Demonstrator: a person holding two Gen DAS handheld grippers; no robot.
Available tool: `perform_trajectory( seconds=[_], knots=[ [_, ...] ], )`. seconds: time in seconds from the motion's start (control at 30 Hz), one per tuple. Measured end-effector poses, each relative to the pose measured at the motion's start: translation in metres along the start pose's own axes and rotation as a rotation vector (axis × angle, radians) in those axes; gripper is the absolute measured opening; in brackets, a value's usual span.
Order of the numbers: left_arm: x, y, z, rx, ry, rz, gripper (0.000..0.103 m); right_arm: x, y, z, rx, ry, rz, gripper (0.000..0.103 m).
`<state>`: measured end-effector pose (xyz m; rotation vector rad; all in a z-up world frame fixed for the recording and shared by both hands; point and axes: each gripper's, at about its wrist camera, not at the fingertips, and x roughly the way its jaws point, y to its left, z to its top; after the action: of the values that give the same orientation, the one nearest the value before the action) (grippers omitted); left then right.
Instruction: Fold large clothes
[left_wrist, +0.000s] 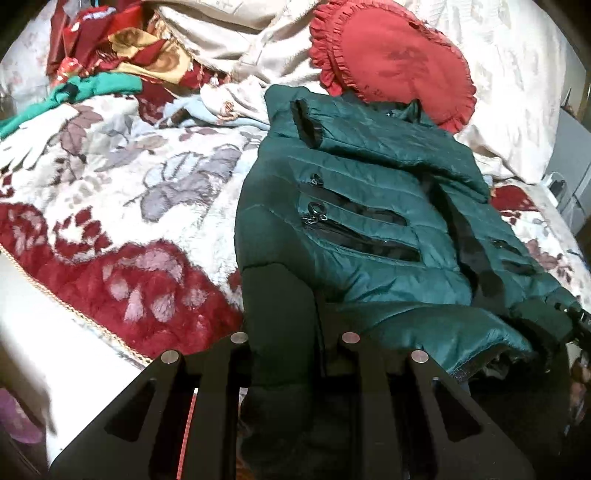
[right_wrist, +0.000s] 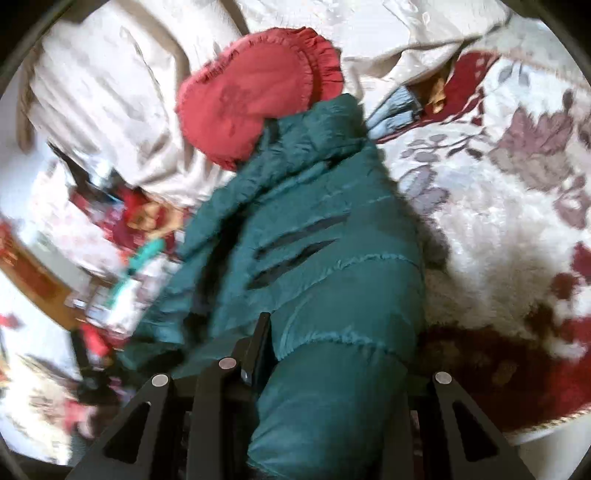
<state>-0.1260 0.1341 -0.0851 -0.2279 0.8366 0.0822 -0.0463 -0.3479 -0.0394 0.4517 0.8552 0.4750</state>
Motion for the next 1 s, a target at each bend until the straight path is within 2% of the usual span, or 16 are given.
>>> perform_trajectory(
  seconds=[0.07, 0.17, 1.0],
  knots=[
    [0.001, -0.003, -0.002, 0.014, -0.008, 0.034, 0.015, 0.003, 0.010, -0.003, -0.048, -0.006, -0.079, 0.028],
    [0.002, -0.009, -0.002, 0.040, -0.018, 0.075, 0.016, 0.002, 0.021, -0.005, -0.110, -0.026, -0.144, 0.028],
    [0.005, -0.006, -0.002, 0.024, -0.014, 0.069, 0.018, 0.001, 0.022, -0.007, -0.127, -0.034, -0.206, 0.028]
  ],
)
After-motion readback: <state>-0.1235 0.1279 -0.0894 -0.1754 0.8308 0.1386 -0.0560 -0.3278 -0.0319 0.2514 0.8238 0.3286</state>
